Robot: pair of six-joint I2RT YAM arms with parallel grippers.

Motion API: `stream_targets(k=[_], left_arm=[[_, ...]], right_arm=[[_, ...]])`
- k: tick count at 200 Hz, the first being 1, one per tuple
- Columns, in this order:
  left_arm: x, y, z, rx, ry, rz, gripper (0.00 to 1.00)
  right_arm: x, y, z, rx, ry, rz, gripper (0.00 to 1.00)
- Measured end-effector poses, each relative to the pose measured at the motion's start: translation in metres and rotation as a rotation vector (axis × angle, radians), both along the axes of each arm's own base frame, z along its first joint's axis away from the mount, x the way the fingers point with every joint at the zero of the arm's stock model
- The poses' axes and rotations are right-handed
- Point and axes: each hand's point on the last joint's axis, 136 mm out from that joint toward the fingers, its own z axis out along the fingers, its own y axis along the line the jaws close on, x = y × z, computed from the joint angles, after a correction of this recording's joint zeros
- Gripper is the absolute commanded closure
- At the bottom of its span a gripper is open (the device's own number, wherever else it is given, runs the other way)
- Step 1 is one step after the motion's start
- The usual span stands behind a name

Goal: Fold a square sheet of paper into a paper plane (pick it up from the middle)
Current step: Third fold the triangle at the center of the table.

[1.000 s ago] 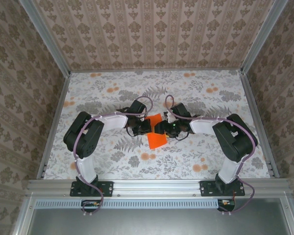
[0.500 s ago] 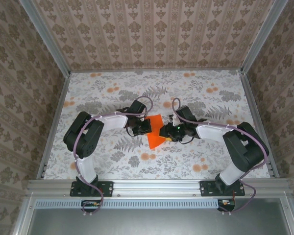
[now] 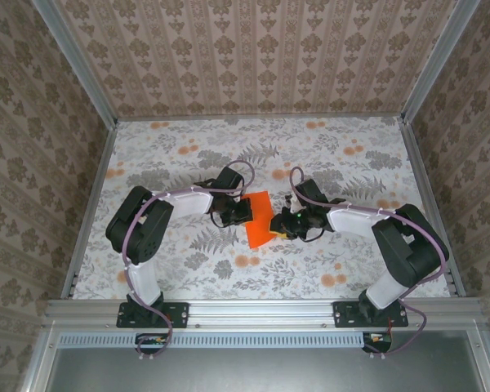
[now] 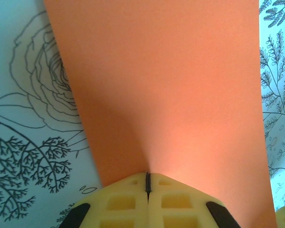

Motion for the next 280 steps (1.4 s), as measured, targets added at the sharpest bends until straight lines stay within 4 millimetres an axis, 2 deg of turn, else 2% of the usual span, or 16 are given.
stream_targets(k=[26, 93, 131, 180, 230, 280], left_arm=[[0.000, 0.000, 0.000, 0.000, 0.000, 0.000, 1.00], [0.001, -0.001, 0.002, -0.004, -0.015, -0.013, 1.00], [0.004, -0.002, 0.004, -0.016, -0.025, -0.013, 0.98], [0.022, 0.005, 0.016, -0.045, -0.078, 0.015, 0.97], [0.022, 0.008, 0.006, -0.029, -0.061, 0.015, 1.00], [0.022, 0.006, 0.003, -0.034, -0.056, 0.012, 1.00]], right_arm=[[-0.003, -0.003, -0.003, -0.014, 0.019, -0.006, 0.92], [-0.007, -0.008, -0.008, -0.043, 0.051, -0.024, 0.98], [-0.009, -0.009, -0.009, -0.051, 0.062, -0.027, 0.99], [-0.010, -0.010, -0.010, -0.054, 0.068, -0.027, 0.98], [-0.011, -0.010, -0.010, -0.061, 0.080, -0.027, 0.98], [-0.002, -0.001, 0.004, -0.046, 0.053, -0.017, 0.98]])
